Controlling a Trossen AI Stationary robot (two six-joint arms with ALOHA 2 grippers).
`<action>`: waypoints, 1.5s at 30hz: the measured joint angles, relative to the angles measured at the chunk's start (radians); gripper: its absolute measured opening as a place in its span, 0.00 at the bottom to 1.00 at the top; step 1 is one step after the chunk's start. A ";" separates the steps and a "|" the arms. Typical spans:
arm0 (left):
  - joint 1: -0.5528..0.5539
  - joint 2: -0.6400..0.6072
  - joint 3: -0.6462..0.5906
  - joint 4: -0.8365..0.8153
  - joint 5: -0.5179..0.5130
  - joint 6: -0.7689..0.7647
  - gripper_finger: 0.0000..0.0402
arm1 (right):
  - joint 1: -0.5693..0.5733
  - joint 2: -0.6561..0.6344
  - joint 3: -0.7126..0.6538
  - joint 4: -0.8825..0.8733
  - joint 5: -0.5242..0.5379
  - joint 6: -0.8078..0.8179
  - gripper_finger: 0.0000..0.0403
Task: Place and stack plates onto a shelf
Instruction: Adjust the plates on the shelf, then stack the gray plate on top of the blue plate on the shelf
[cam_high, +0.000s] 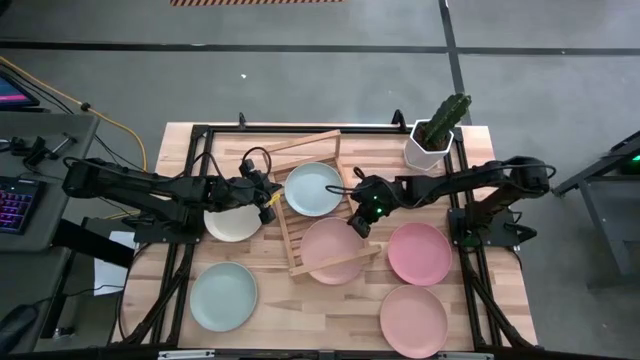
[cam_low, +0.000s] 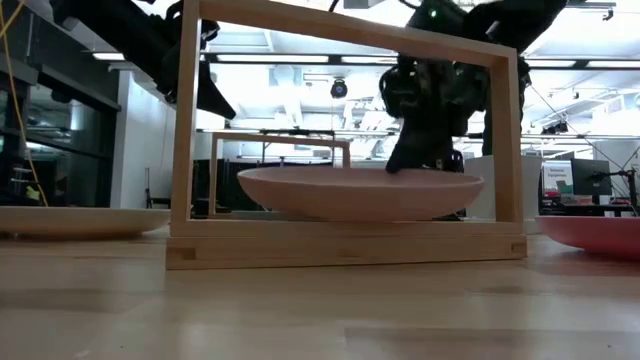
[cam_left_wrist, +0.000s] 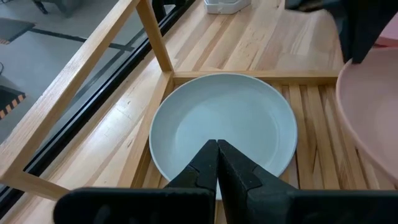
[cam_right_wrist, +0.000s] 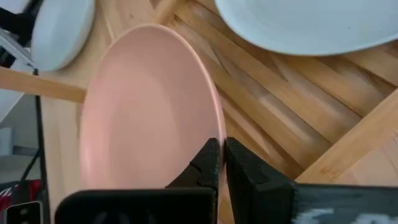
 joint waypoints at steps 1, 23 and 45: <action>0.000 0.000 0.000 0.000 0.000 0.000 0.00 | -0.001 0.010 0.000 0.002 0.000 0.000 0.00; 0.000 0.000 0.000 -0.001 0.000 0.000 0.00 | -0.040 0.086 0.000 0.104 0.074 0.023 0.00; 0.000 0.000 0.000 -0.052 0.000 0.012 0.00 | -0.104 -0.055 0.000 0.020 0.117 -0.182 0.33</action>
